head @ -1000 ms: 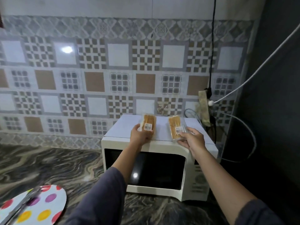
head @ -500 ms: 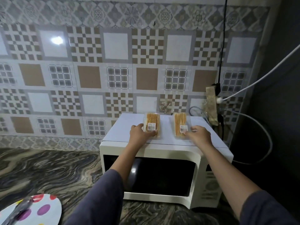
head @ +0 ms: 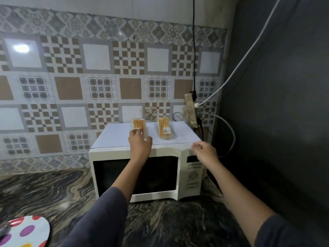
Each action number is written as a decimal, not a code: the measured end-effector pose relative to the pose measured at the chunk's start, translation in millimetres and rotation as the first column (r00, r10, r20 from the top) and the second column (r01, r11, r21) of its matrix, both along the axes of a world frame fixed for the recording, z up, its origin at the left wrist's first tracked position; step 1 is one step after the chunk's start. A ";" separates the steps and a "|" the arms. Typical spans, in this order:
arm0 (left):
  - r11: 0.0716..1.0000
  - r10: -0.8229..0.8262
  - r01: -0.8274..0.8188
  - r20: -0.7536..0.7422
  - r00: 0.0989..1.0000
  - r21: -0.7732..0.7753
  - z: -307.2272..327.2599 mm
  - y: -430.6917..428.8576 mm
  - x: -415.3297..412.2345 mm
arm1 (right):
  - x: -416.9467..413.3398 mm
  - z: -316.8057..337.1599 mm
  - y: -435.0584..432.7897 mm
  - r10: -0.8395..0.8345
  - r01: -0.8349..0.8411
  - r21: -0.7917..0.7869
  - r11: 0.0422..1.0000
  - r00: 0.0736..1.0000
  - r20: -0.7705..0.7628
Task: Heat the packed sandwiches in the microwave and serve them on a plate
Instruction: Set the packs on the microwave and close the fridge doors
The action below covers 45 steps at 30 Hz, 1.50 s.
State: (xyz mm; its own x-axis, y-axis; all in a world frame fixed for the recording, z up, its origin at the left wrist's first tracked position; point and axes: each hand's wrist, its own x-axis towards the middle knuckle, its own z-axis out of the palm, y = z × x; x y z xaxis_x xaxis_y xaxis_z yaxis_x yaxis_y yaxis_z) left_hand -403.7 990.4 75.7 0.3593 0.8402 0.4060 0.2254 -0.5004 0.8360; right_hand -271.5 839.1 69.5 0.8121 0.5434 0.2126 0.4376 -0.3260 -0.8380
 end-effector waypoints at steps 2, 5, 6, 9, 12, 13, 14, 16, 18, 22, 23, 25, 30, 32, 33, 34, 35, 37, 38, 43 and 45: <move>0.998 -0.061 0.062 0.023 0.998 -0.027 -1.5 -37.7 -5.6 | -17.6 -2.1 -40.2 -0.025 0.026 0.011 1.000 1.000 -0.013; 0.988 -0.149 0.152 0.067 0.987 -0.034 -10.8 -100.1 -14.6 | -47.4 -9.1 -109.4 -0.080 0.080 0.013 0.997 0.997 0.009; 0.981 -0.185 0.189 0.084 0.979 -0.050 -15.8 -123.7 -18.2 | -57.6 -12.3 -134.8 -0.091 0.091 -0.002 0.996 0.996 0.021; 0.942 -0.317 0.327 0.116 0.941 -0.072 -35.3 -199.7 -29.3 | -90.6 -22.9 -214.3 -0.146 0.147 -0.029 0.989 0.989 0.032; 0.889 -0.441 0.454 0.145 0.886 -0.065 -52.6 -277.6 -36.1 | -124.4 -31.6 -291.5 -0.274 0.277 -0.022 0.961 0.959 0.078; 0.871 -0.473 0.486 0.151 0.868 -0.068 -56.2 -303.8 -38.5 | -134.4 -34.2 -316.2 -0.313 0.316 -0.020 0.949 0.946 0.087; 0.853 -0.502 0.517 0.154 0.851 -0.073 -58.8 -329.7 -41.1 | -144.5 -35.5 -340.7 -0.351 0.354 -0.013 0.935 0.932 0.095; 0.805 -0.574 0.590 0.165 0.802 -0.067 -62.2 -379.7 -46.8 | -161.5 -37.3 -388.7 -0.439 0.441 0.008 0.897 0.891 0.115; 0.735 -0.663 0.677 0.172 0.729 -0.039 -65.6 -425.5 -49.9 | -177.0 -37.9 -435.7 -0.534 0.533 0.045 0.845 0.836 0.129; 0.528 -0.839 0.849 0.140 0.526 -0.021 -71.0 -508.6 -51.4 | -208.4 -43.5 -527.2 -0.710 0.701 0.114 0.704 0.697 0.102; 0.480 -0.868 0.877 0.131 0.478 -0.022 -71.9 -530.4 -51.7 | -215.6 -47.2 -550.2 -0.748 0.739 0.119 0.664 0.658 0.086; 0.409 -0.904 0.912 0.126 0.409 -0.028 -74.9 -576.1 -51.6 | -229.7 -54.4 -595.4 -0.810 0.803 0.112 0.585 0.585 0.036; 0.209 -0.969 0.978 0.127 0.211 -0.028 -79.3 -691.1 -45.7 | -256.7 -59.7 -697.5 -0.918 0.914 0.126 0.386 0.393 -0.042; 0.149 -0.983 0.989 0.108 0.150 -0.025 -82.3 -731.6 -36.4 | -262.8 -59.5 -733.2 -0.947 0.944 0.106 0.313 0.318 -0.037; 0.122 -0.987 0.992 0.103 0.123 -0.019 -84.5 -751.1 -29.3 | -263.1 -60.9 -750.3 -0.958 0.955 0.104 0.279 0.284 -0.040; 0.097 -0.991 0.995 0.093 0.098 -0.021 -86.3 -769.5 -21.6 | -261.7 -62.8 -767.2 -0.967 0.964 0.104 0.244 0.250 -0.042; 0.072 -0.994 0.997 0.077 0.074 -0.023 -87.8 -787.1 -13.2 | -258.2 -65.2 -783.4 -0.975 0.972 0.101 0.214 0.219 -0.040; 0.034 -0.999 0.999 0.041 0.035 -0.020 -89.2 -820.7 7.9 | -246.5 -68.8 -814.9 -0.984 0.981 0.096 0.168 0.173 -0.042; 0.020 -0.999 1.000 0.032 0.020 -0.016 -88.8 -837.4 20.6 | -238.0 -69.7 -830.8 -0.987 0.985 0.096 0.146 0.151 -0.045; -0.032 -0.999 0.999 0.004 -0.032 0.004 -82.7 -921.0 102.2 | -175.9 -66.6 -907.5 -0.995 0.991 0.111 0.075 0.081 -0.050; -0.051 -0.999 0.999 -0.005 -0.051 -0.001 -78.4 -953.7 139.7 | -141.6 -62.8 -940.3 -0.997 0.993 0.106 0.050 0.057 -0.059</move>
